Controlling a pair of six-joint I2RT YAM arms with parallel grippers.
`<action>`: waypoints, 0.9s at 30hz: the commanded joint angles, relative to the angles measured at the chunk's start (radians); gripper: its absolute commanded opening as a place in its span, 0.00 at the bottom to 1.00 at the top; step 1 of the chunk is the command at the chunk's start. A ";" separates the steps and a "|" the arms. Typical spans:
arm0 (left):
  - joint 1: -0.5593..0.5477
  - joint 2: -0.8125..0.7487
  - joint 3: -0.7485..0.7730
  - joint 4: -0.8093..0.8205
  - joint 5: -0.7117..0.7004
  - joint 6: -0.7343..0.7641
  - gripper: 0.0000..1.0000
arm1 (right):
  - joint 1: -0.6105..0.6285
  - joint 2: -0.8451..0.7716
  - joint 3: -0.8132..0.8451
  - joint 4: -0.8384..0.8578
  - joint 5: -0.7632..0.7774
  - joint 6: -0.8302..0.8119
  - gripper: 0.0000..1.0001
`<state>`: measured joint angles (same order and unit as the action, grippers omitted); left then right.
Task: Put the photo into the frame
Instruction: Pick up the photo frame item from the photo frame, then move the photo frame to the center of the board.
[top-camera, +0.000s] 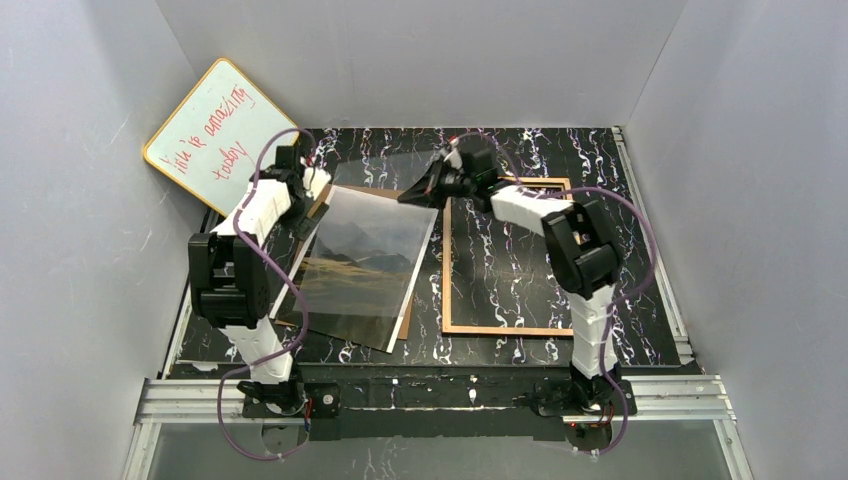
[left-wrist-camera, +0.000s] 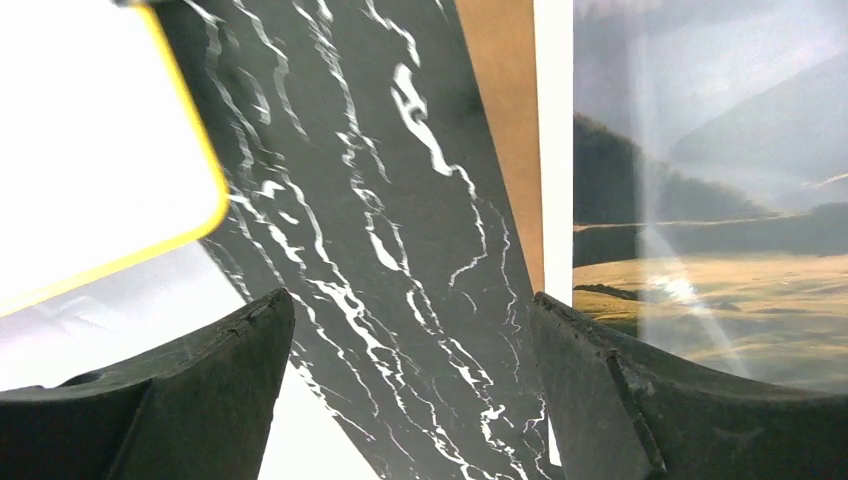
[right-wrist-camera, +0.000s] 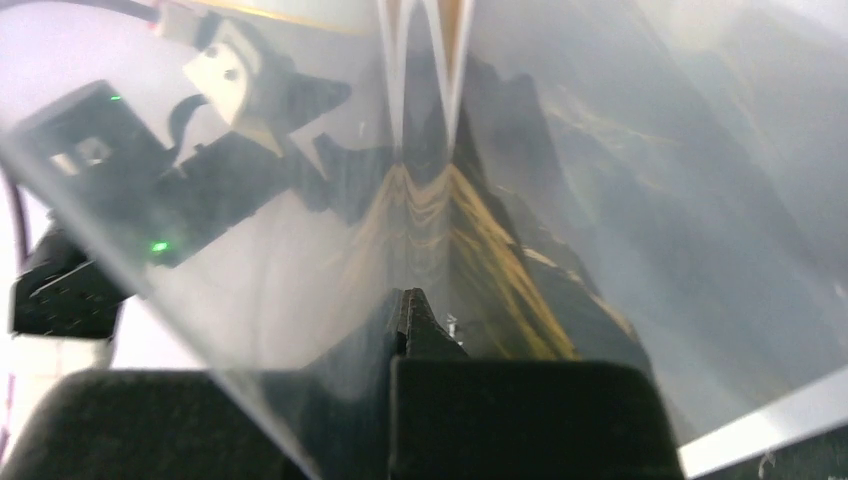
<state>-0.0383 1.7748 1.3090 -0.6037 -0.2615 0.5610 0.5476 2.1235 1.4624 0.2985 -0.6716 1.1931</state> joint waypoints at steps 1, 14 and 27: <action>-0.007 -0.085 0.162 -0.143 0.084 -0.045 0.86 | -0.096 -0.216 0.050 -0.062 -0.080 -0.065 0.01; -0.394 0.077 0.343 -0.127 0.352 -0.432 0.97 | -0.737 -0.875 -0.239 -0.548 -0.036 -0.225 0.01; -0.638 0.388 0.522 -0.073 0.386 -0.674 0.85 | -0.776 -0.944 -0.011 -0.800 0.332 -0.304 0.01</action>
<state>-0.6682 2.1353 1.7626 -0.6765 0.0887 -0.0162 -0.2287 1.1713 1.4170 -0.4984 -0.3950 0.8856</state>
